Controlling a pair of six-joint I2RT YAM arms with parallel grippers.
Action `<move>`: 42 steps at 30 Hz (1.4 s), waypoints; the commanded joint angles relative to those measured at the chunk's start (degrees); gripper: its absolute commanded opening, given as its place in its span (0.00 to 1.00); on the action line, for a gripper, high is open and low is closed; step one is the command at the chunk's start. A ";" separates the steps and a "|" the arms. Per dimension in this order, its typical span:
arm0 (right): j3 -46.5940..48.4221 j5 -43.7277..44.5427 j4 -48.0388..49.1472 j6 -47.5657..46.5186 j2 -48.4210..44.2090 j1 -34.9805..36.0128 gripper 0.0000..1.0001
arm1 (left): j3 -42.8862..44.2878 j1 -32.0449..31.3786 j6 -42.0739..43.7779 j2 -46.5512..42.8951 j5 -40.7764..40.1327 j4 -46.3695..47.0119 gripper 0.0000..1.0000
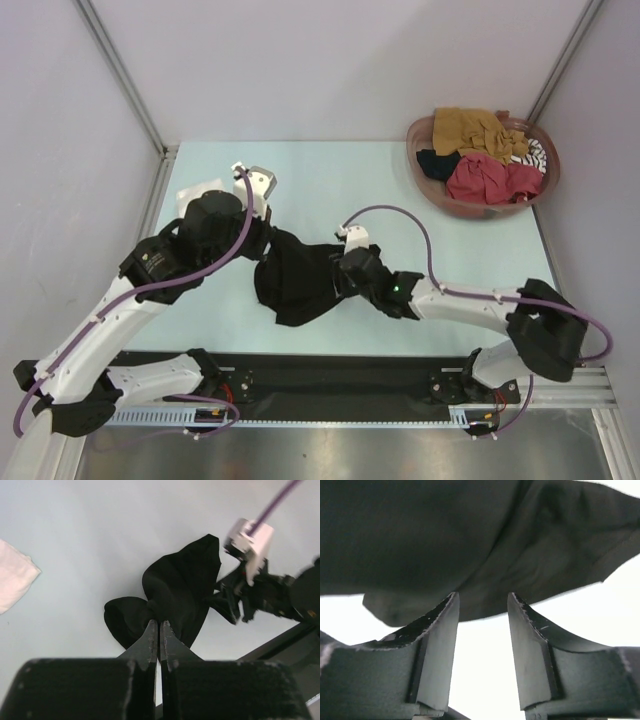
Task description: Fold and stack the tank tops
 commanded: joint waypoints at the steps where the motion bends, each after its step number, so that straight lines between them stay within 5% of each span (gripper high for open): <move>1: -3.70 7.24 3.48 2.50 -5.46 5.92 0.48 | 0.76 0.56 0.52 -0.89 -2.24 1.85 0.00; 4: -3.63 9.90 2.60 6.11 -6.44 10.60 0.47 | 1.64 0.91 1.49 -0.18 -3.64 1.58 0.00; 11: 6.98 12.28 2.33 10.25 6.99 20.54 0.45 | -0.02 2.05 3.60 0.43 -4.88 4.92 0.00; 25: 33.36 20.72 -13.56 12.37 33.62 26.08 0.50 | -1.17 4.33 7.12 0.78 -2.07 6.59 0.00; 42: 42.08 27.93 -26.58 14.39 38.20 27.67 0.50 | -2.66 5.92 7.82 0.52 0.75 7.91 0.00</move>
